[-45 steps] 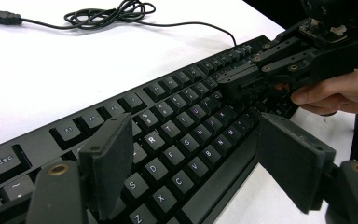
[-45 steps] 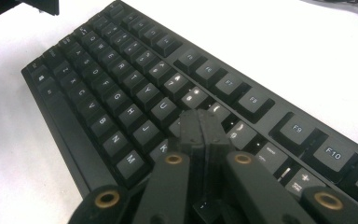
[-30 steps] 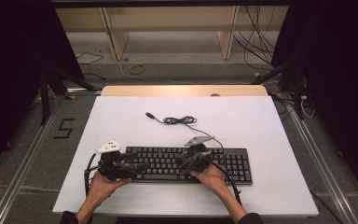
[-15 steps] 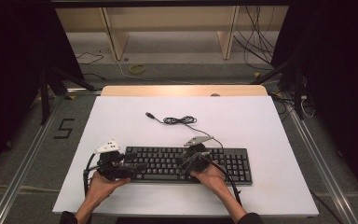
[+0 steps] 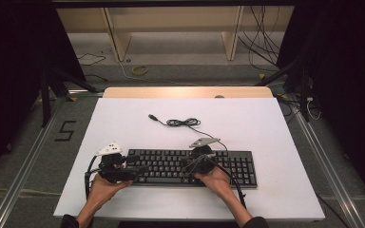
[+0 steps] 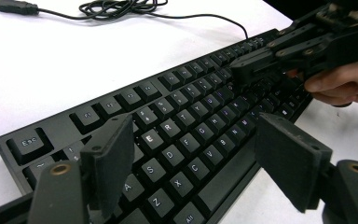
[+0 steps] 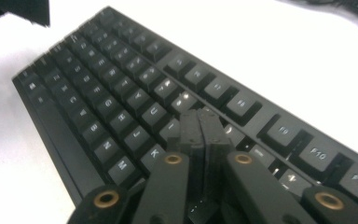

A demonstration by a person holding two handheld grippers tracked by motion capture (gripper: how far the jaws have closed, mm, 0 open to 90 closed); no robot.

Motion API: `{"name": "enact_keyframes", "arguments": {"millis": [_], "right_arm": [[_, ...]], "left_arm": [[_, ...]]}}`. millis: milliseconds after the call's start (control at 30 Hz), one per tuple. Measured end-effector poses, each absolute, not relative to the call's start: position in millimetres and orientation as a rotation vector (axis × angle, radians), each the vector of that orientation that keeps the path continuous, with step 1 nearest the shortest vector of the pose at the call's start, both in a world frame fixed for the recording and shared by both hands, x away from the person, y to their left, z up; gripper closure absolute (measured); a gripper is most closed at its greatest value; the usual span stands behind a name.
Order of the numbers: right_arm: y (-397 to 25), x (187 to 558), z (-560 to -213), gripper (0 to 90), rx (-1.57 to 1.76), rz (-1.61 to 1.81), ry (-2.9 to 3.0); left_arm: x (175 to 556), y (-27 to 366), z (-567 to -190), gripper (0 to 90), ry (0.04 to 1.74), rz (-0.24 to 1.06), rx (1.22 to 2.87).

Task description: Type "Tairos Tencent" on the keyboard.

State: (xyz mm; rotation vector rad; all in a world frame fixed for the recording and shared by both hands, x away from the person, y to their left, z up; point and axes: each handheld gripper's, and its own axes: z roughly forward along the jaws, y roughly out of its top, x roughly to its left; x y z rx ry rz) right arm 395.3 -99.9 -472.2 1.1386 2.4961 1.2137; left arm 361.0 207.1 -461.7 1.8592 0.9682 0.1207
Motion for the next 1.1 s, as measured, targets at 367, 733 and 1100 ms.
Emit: {"name": "enact_keyframes", "arguments": {"millis": [367,733,1100], "right_arm": [[-104,387,-462,75.6,1.128,1.315,2.481],[-107,379,-455,48.6,1.117,1.378,2.488],[-107,376,-453,37.4,1.124,1.376,2.462]], "left_arm": [[363,209,-464,33.0,1.011,0.159,1.883],[366,209,-466,44.1,1.049,0.166,1.903],[367,208,-467,47.4,1.050,0.169,1.918]]}}
